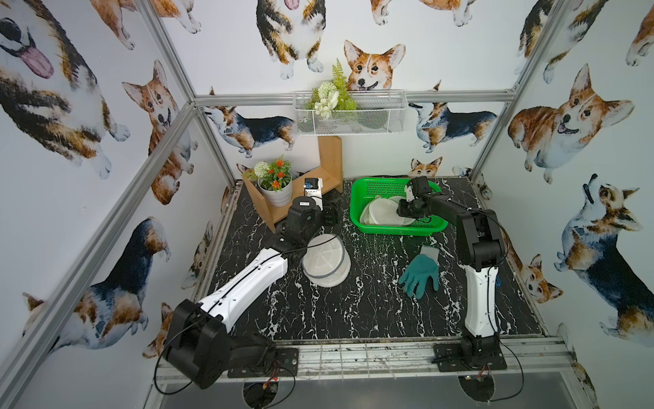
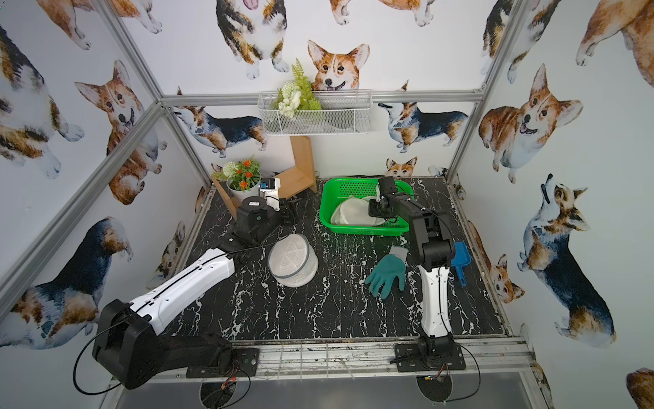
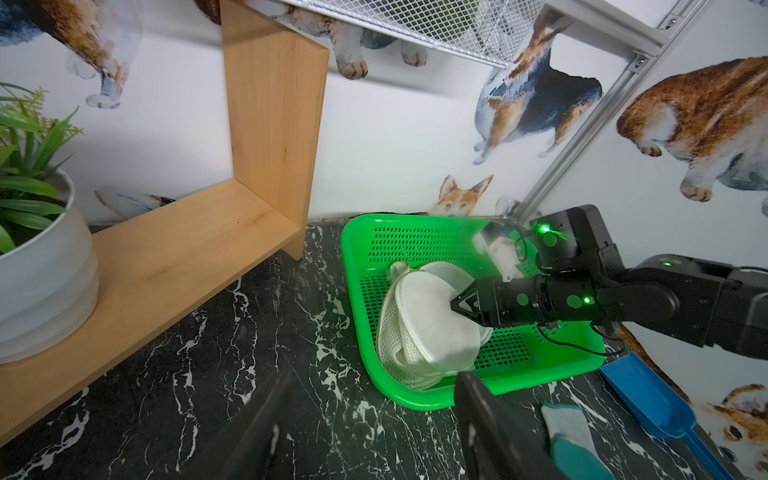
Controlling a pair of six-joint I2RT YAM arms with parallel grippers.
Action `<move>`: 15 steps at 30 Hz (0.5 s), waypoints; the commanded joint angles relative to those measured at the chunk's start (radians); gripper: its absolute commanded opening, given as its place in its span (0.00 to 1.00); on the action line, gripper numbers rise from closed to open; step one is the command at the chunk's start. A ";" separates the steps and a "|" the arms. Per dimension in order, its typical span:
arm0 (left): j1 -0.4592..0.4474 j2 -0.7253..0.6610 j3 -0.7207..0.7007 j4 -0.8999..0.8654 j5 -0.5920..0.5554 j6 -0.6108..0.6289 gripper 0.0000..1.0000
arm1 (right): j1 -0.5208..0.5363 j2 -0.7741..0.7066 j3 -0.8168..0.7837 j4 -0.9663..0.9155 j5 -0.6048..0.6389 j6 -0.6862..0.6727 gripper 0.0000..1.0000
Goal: Turn the laundry bag inside out
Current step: Pick up the laundry bag and place it in the bin.
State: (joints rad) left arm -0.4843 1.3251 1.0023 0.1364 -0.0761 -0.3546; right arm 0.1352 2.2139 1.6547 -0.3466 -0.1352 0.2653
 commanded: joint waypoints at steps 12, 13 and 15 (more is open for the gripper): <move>-0.014 0.000 0.035 0.050 0.070 0.140 0.66 | 0.000 -0.254 0.025 0.020 0.007 0.102 0.00; -0.022 0.002 0.040 0.055 0.082 0.170 0.66 | 0.000 -0.286 0.022 0.016 0.014 0.114 0.00; -0.046 0.009 0.057 0.061 0.111 0.248 0.66 | 0.000 -0.350 0.023 -0.001 0.029 0.138 0.00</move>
State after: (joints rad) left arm -0.5121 1.3293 1.0389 0.1436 -0.0265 -0.2298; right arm 0.1356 1.9285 1.6752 -0.3466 -0.1448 0.3450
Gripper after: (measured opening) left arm 0.658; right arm 0.085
